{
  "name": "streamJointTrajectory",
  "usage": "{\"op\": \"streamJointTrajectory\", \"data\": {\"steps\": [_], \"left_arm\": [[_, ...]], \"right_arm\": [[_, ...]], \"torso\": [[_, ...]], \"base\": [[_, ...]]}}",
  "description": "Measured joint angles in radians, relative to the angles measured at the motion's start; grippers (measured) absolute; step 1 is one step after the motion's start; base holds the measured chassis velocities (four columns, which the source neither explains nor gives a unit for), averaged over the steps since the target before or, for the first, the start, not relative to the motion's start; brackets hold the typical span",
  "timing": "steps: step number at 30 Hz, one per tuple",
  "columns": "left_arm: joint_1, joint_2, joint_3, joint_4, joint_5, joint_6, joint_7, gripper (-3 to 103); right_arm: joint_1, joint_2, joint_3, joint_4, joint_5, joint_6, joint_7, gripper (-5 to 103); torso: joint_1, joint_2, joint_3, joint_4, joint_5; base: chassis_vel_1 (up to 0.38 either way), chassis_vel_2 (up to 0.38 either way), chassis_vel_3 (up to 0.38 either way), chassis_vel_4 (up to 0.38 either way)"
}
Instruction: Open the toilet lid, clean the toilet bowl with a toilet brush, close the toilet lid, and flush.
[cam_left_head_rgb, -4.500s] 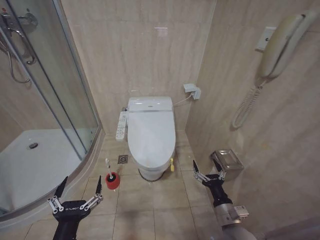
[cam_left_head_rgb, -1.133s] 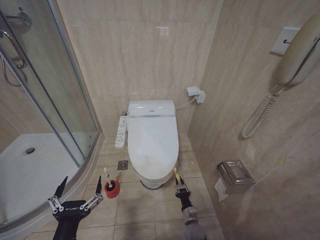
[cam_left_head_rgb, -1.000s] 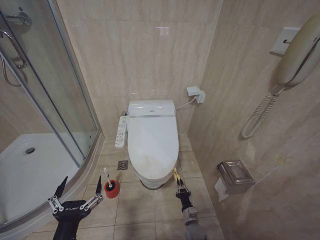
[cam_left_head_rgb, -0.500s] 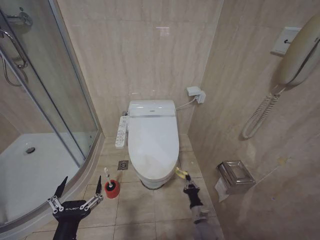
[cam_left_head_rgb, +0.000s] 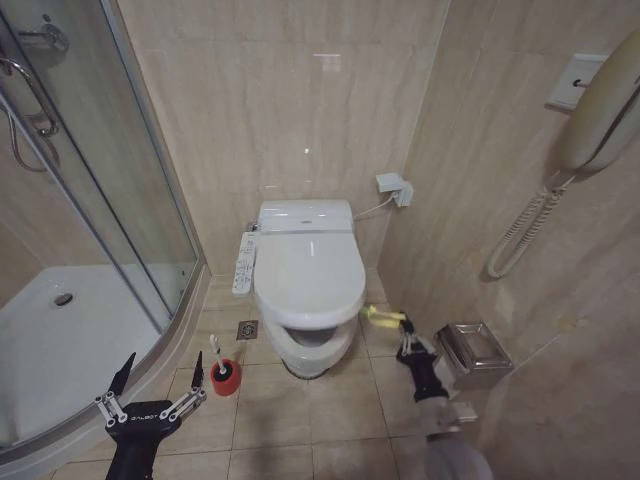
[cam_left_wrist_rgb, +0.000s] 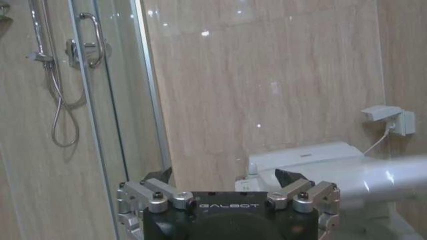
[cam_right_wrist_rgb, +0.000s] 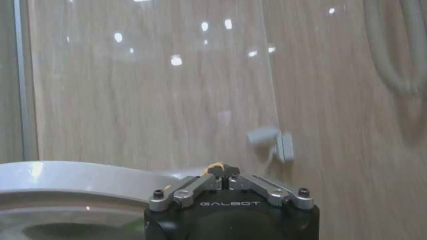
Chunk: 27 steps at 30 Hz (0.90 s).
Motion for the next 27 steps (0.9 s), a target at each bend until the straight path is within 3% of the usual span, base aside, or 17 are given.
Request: {"op": "streamJointTrajectory", "data": {"steps": [11,18,27], "left_arm": [[0.000,0.000,0.000,0.000,0.000,0.000,0.000,100],[0.000,0.000,0.000,0.000,0.000,0.000,0.000,100],[0.000,0.000,0.000,0.000,0.000,0.000,0.000,100]], "right_arm": [[0.189,-0.030,-0.041,0.109,0.007,-0.151,0.083,1],[0.386,-0.064,-0.084,0.014,0.045,-0.226,0.099,1],[0.546,-0.091,-0.088,-0.119,0.093,-0.258,0.109,1]], "torso": [[0.000,0.000,0.000,-0.0006,-0.0001],[0.000,0.000,0.000,-0.0006,-0.0001],[0.000,0.000,0.000,-0.0001,0.0001]], "base": [[0.000,0.000,0.000,0.000],[0.000,0.000,0.000,0.000],[0.000,0.000,0.000,0.000]]}}
